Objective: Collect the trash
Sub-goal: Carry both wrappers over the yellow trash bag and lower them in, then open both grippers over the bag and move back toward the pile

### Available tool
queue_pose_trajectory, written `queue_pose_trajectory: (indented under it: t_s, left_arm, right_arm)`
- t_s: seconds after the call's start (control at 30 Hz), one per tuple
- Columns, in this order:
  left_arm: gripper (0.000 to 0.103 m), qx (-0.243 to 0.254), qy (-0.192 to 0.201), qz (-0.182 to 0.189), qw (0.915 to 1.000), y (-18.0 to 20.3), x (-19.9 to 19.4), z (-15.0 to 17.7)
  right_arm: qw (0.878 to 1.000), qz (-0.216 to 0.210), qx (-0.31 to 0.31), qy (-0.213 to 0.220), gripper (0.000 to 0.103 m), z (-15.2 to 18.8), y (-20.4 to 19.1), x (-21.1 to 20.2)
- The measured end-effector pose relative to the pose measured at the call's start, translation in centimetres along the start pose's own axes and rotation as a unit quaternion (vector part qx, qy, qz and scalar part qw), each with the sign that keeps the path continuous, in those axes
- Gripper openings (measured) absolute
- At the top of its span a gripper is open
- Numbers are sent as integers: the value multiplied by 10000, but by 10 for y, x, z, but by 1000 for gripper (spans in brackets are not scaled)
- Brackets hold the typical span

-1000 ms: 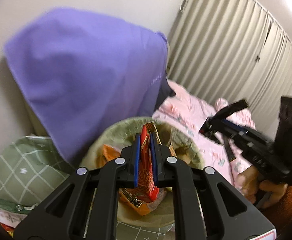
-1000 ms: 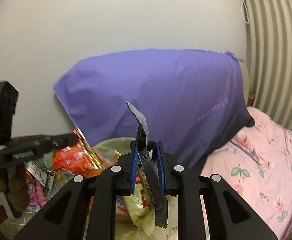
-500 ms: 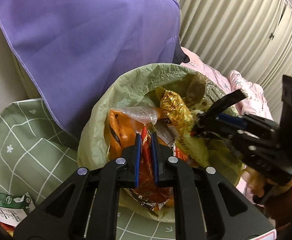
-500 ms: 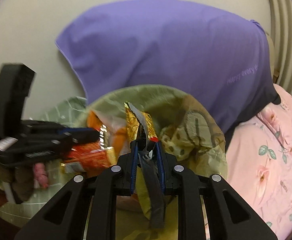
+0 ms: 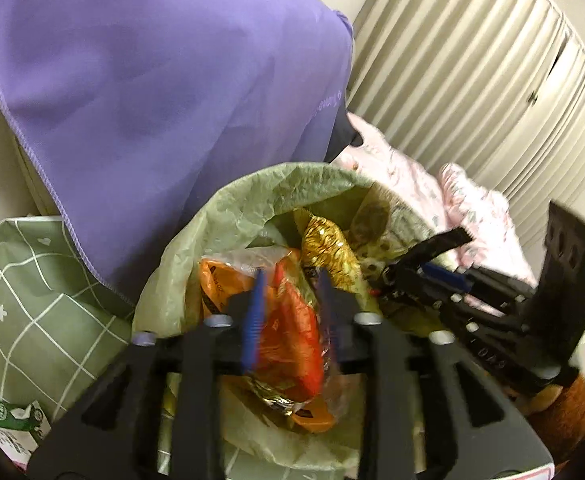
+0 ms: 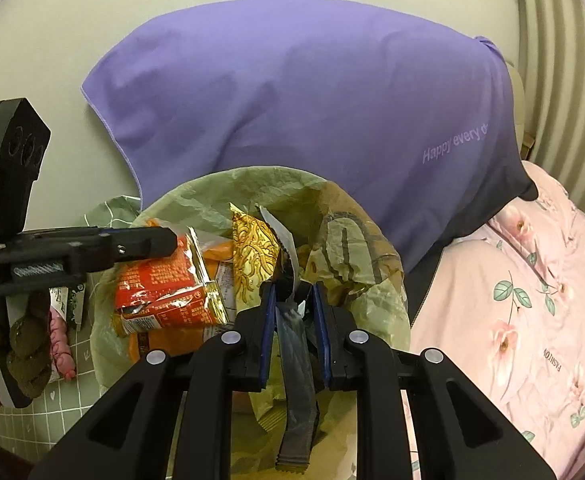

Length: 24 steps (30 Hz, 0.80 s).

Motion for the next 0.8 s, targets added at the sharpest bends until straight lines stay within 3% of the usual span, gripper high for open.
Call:
queue_pose_trajectory:
  t_s: [0.13,0.2,0.5,0.67,0.8]
  left_arm:
    - [46,-116,253,115,9995,-1,-19,-1]
    - [49,-145,408,-3,9991,-1,-32,-1]
    - [60,-241,984,-836,9913,-12,-78,20]
    - [60,-361,1127,-1248,9851,-32,-102,43]
    - [60,-562,1230,-1472,9798,-55,-126,64]
  right_arm:
    - [9999,117,21,29,22,1,-1,-3]
    - [9999,145,3,32,32,2,-3,-5]
    - [9990,163,49,419,33,-3,-16,-30]
    - [9966,-101,-82,816,33,-19,-41,-45]
    - [9952,-371,-295,859,33,-28,-67,-40]
Point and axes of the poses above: each gripper's, at about its wrist camera, not at the fingertips, and x roughly the way its jaws point, y to its right, z to its underside, the point moved 3 cm from there along x, roughly the way its jaws point, and after that the axes turned 9 degrees about -y, right-handed, at the moved point
